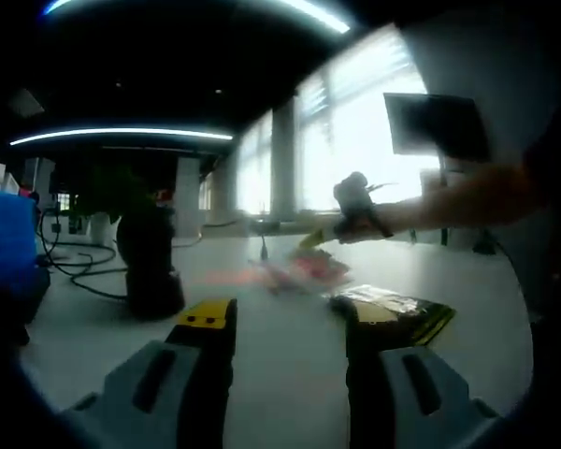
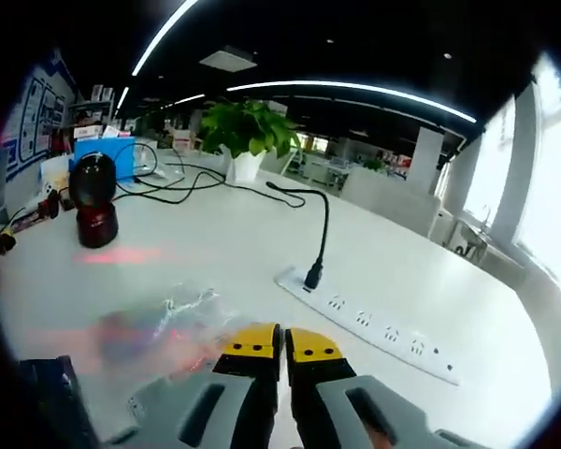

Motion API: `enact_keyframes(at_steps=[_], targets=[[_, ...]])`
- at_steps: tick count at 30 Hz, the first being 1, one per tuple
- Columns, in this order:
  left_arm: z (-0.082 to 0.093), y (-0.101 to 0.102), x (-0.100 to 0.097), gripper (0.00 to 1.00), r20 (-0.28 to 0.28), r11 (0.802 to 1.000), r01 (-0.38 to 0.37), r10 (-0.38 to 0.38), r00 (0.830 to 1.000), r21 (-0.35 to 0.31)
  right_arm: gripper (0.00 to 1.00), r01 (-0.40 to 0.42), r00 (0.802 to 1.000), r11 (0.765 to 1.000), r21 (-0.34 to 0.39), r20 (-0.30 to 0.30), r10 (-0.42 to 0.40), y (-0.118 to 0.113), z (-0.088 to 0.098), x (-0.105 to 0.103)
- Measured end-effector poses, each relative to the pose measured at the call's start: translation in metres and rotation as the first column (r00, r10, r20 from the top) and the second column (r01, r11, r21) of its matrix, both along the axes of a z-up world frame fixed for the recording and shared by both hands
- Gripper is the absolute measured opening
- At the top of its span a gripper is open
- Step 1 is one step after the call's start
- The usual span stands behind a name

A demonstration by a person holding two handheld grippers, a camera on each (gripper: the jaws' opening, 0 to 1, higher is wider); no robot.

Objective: Clip sheet goods on table flip sheet goods clip sheet goods scan sheet goods put sheet goods back to table

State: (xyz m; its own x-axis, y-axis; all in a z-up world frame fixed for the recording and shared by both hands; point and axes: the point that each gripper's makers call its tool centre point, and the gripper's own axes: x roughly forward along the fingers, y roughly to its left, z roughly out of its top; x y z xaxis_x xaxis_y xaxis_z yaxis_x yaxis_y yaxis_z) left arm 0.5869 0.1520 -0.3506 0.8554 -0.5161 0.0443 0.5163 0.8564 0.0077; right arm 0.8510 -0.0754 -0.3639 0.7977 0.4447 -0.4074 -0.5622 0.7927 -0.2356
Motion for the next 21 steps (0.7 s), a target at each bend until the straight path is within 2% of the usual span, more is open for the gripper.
enact_keyframes(at_steps=[6, 10, 12, 13, 16, 19, 21], targets=[[0.000, 0.000, 0.000, 0.40, 0.000, 1.000, 0.001, -0.001, 1.000, -0.001, 0.02, 0.050, 0.998, 0.997, 0.058, -0.034, -0.048, -0.007, -0.010, 0.003], [0.000, 0.001, 0.000, 0.40, 0.000, 1.000, 0.000, 0.000, 1.000, -0.003, 0.04, 0.065, 0.997, 0.997, 0.037, -0.032, -0.064, -0.016, -0.013, 0.005], [0.001, 0.001, 0.000, 0.40, 0.001, 1.000, 0.000, 0.000, 1.000, -0.004, 0.08, 0.095, 0.995, 0.991, 0.097, -0.039, -0.092, -0.018, -0.010, 0.006], [0.001, 0.000, 0.000, 0.40, 0.001, 1.000, 0.000, 0.000, 1.000, -0.003, 0.08, 0.125, 0.991, 0.981, 0.150, -0.056, -0.118, -0.022, -0.006, 0.007], [0.001, 0.001, 0.000, 0.40, 0.001, 1.000, 0.000, 0.000, 1.000, -0.004, 0.09, 0.143, 0.990, 0.975, 0.172, -0.040, -0.138, -0.027, 0.004, 0.007], [0.001, 0.001, 0.001, 0.40, 0.001, 1.000, 0.000, 0.000, 1.000, -0.002, 0.19, 0.117, 0.993, 0.978, 0.171, -0.023, -0.115, -0.021, 0.013, 0.004], [0.000, 0.001, 0.001, 0.40, 0.002, 1.000, 0.001, -0.001, 1.000, -0.001, 0.34, 0.077, 0.997, 0.980, 0.185, -0.013, -0.076, -0.011, 0.020, 0.000]])
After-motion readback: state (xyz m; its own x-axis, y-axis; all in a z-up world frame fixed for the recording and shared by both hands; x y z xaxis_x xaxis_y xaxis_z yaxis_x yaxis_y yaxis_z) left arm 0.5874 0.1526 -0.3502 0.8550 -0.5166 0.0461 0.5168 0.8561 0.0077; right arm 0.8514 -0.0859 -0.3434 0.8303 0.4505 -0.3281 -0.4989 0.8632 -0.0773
